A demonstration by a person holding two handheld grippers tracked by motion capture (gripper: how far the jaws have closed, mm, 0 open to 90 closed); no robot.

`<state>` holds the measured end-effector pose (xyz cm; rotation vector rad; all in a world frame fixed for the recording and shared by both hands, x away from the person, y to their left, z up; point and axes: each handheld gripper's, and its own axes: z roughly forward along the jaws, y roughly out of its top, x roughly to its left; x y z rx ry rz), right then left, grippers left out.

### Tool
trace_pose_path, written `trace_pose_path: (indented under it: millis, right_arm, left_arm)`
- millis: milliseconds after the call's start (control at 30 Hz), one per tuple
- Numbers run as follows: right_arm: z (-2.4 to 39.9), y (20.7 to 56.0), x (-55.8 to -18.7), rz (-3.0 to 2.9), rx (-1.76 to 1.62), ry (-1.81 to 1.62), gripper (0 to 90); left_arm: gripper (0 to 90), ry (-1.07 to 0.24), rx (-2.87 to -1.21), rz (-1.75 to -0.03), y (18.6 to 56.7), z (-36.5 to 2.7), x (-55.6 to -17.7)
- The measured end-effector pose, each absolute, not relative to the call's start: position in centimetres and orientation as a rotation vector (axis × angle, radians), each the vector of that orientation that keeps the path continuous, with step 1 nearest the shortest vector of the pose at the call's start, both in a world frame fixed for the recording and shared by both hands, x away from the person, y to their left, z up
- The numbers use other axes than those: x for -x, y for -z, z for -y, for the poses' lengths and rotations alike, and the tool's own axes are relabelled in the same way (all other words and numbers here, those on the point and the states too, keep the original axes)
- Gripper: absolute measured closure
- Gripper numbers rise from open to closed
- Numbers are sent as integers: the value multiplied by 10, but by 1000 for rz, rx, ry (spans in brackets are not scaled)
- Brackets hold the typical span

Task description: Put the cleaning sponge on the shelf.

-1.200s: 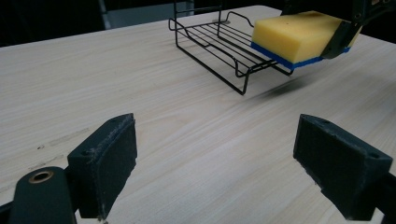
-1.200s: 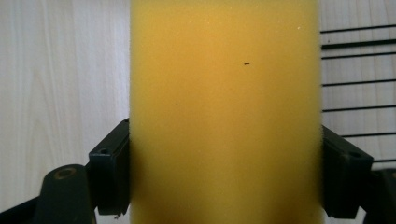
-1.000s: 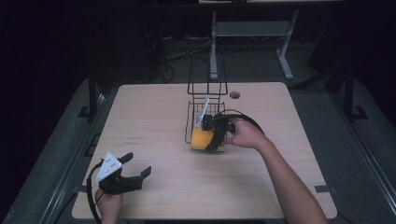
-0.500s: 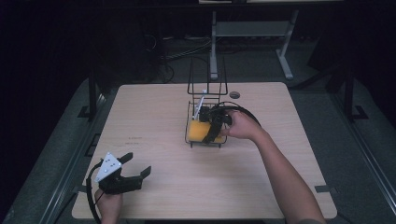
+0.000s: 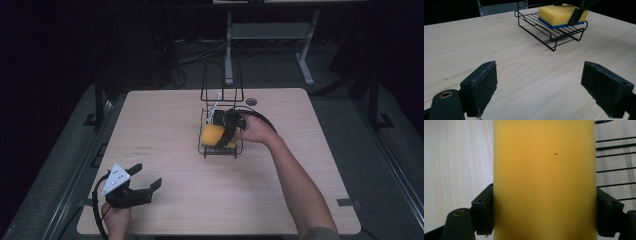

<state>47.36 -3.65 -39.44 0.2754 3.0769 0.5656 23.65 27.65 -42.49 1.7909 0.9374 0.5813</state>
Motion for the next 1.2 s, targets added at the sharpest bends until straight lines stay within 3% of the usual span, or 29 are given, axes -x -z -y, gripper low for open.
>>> trace_pose_path:
  millis: [1200]
  right_arm:
    - [36, 413, -484, -3104, -293, -503, 208]
  left_arm:
    - [128, -581, -1781, -944, 424, -280, -237]
